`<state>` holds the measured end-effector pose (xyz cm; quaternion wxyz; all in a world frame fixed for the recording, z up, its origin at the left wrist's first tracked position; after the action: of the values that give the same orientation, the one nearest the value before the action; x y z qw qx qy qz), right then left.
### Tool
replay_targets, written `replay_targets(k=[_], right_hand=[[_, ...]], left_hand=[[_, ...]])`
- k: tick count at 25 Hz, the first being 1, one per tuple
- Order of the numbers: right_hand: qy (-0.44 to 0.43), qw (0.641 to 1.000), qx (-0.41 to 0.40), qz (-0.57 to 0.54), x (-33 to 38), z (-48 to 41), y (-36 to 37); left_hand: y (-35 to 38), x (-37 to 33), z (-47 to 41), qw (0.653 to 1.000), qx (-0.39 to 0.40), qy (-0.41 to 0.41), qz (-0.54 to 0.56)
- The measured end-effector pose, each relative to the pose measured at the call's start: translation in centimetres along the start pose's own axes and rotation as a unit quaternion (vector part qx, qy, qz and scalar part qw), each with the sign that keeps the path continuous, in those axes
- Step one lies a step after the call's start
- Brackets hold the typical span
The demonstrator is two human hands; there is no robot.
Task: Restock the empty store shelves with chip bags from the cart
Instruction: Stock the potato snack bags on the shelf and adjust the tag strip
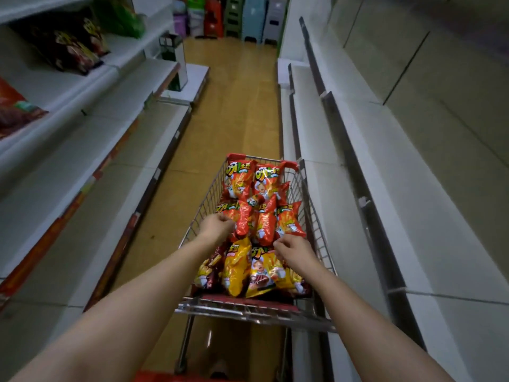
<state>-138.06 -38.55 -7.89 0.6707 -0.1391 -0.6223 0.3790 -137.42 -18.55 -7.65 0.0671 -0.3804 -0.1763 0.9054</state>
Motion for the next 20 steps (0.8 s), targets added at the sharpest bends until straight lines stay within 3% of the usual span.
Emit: replay_targets(k=[8, 14, 17, 20], right_hand=[[0.092, 0.995, 0.036, 0.011, -3.8, -14.7, 8.4], [0.24, 0.969, 0.044, 0.033, -7.8, -20.0, 14.3], [0.236, 0.971, 0.012, 0.026, -8.6, -20.0, 14.1], [0.225, 0.97, -0.079, -0.049, -9.0, -19.0, 11.8]], left_hand=[[2.4, 4.2, -10.7, 0.983, 0.059, -0.125, 0.118], [4.3, 6.3, -14.8, 0.968, 0.057, -0.166, 0.179], [4.6, 7.0, -15.0, 0.968, 0.047, -0.166, 0.179], [4.5, 7.1, -14.9, 0.97, 0.037, -0.163, 0.174]])
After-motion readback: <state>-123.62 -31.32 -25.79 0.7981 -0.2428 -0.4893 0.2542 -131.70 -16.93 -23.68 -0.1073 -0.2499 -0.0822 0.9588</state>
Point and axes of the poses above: each hand's wrist, its own z-axis away from the middle knuckle, its own y-axis out of the palm, x = y × z, the point moved 7 cm from there along -z, towards the middle knuckle, and after that the axes turned 13 degrees about -y, right-handed, at the moved point
